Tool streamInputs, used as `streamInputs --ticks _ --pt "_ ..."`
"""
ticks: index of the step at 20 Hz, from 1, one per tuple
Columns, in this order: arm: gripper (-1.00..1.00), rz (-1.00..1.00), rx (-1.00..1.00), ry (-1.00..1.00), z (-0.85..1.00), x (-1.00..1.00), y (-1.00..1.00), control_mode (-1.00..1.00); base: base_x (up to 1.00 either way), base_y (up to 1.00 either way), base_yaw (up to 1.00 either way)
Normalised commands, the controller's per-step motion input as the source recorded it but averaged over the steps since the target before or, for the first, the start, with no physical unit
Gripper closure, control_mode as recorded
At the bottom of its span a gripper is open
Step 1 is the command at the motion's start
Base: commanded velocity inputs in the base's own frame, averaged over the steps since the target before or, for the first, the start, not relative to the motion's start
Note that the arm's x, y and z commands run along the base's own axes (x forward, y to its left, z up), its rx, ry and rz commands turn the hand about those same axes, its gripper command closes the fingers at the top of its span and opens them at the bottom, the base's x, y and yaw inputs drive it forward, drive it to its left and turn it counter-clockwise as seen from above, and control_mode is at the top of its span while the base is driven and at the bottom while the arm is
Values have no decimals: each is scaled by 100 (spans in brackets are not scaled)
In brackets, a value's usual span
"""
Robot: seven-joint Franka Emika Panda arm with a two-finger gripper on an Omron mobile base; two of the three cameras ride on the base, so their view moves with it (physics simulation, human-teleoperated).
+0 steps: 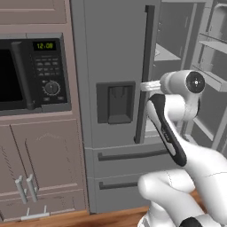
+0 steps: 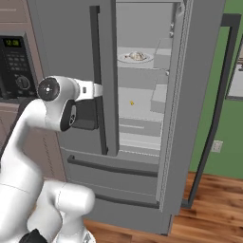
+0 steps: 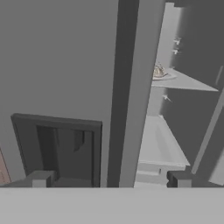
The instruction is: Retrieve the fish from the fridge and place it on the saucepan with marinade on the stove.
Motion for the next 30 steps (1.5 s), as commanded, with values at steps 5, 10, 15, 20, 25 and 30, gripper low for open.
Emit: streamInputs --ticks 5,10,15,20,25,30 --pt "-100 0 1 0 0 49 0 -100 0 0 0" --pt "-100 0 0 0 0 58 0 -100 0 0 0" --pt "-100 0 2 0 2 61 0 -100 0 0 0" --pt "-100 0 0 1 0 66 0 -100 0 0 0" --pt "-100 0 0 0 0 62 0 -100 0 0 0" --pt "-100 0 0 0 0 58 -5 -100 0 0 0"
